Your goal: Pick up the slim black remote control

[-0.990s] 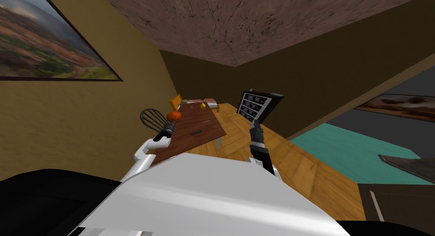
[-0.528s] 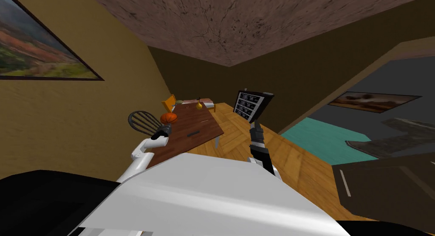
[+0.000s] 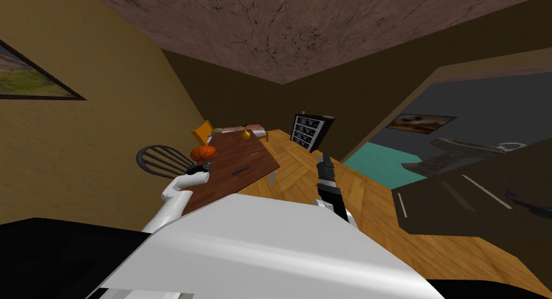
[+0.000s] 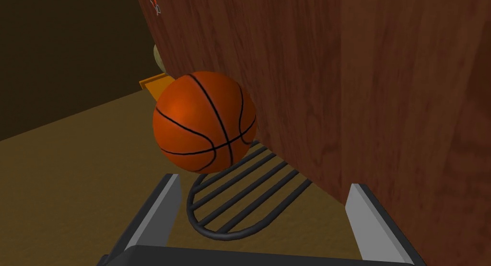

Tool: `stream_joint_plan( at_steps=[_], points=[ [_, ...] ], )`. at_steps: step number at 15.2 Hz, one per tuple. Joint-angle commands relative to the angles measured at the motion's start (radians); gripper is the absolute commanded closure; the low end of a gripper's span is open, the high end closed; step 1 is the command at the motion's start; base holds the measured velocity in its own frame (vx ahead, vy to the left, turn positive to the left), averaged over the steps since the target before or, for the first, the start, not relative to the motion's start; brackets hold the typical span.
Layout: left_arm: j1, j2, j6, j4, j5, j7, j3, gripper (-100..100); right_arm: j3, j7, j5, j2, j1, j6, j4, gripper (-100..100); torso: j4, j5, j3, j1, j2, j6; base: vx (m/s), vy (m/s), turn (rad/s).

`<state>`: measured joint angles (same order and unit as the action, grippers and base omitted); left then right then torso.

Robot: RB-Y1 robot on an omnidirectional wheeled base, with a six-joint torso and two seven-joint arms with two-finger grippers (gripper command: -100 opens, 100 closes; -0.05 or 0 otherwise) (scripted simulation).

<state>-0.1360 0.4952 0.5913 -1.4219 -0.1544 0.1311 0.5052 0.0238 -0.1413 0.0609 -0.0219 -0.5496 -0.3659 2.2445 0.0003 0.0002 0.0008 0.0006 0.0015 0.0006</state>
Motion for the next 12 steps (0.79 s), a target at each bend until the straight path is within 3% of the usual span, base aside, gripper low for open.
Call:
stream_joint_plan(
  at_steps=[1, 2, 4, 5, 7, 8, 10, 11, 12],
  points=[
    [0.007, 0.005, 0.039, 0.024, -0.005, 0.001, 0.009, -100, 0.0, 0.0, 0.0, 0.0, 0.0, 0.0, 0.0, 0, 0.0, 0.0, 0.0, 0.0, 0.0, 0.0, -0.025, 0.007, -0.143],
    [0.027, 0.014, 0.068, 0.064, -0.016, 0.003, 0.036, -100, 0.0, 0.0, 0.0, 0.0, 0.0, 0.0, 0.0, 0, 0.0, 0.0, 0.0, 0.001, 0.0, -0.001, -0.039, 0.002, -0.231],
    [0.027, 0.014, 0.096, 0.074, -0.016, 0.003, 0.036, -100, 0.0, 0.0, 0.0, 0.0, 0.0, 0.0, 0.0, 0, 0.0, 0.0, 0.0, 0.001, 0.0, 0.0, -0.027, 0.016, -0.145],
    [0.048, 0.023, 0.134, 0.113, -0.027, 0.006, 0.063, -100, 0.0, 0.0, 0.0, 0.0, 0.0, 0.0, 0.0, 0, 0.0, 0.0, 0.0, 0.002, -0.001, -0.001, -0.019, 0.01, -0.172],
    [0.048, 0.023, 0.153, 0.123, -0.027, 0.006, 0.063, -100, 0.0, 0.0, 0.0, 0.0, 0.0, 0.0, 0.0, 0, 0.0, 0.0, 0.0, 0.002, -0.001, 0.0, -0.032, 0.009, -0.205],
    [0.068, 0.031, 0.184, 0.167, -0.037, 0.009, 0.089, -100, 0.0, 0.0, 0.0, 0.0, 0.0, 0.0, 0.0, 0, 0.0, 0.0, 0.0, 0.002, -0.001, 0.0, -0.03, 0.005, -0.191],
    [0.068, 0.031, 0.208, 0.172, -0.037, 0.009, 0.089, -100, 0.0, 0.0, 0.0, 0.0, 0.0, 0.0, 0.0, 0, 0.0, 0.0, 0.0, 0.0, -0.001, 0.0, -0.026, -0.008, -0.177],
    [0.088, 0.038, 0.243, 0.215, -0.048, 0.012, 0.114, -100, 0.0, 0.0, 0.0, 0.0, 0.0, 0.0, 0.0, 0, 0.0, 0.0, -0.001, 0.001, -0.001, 0.0, -0.012, 0.044, -0.177],
    [0.088, 0.038, 0.26, 0.22, -0.048, 0.012, 0.114, -100, 0.0, 0.0, 0.0, 0.0, 0.0, 0.0, 0.0, 0, 0.0, 0.0, -0.001, 0.003, -0.002, 0.0, -0.027, 0.016, -0.171]
  ],
)
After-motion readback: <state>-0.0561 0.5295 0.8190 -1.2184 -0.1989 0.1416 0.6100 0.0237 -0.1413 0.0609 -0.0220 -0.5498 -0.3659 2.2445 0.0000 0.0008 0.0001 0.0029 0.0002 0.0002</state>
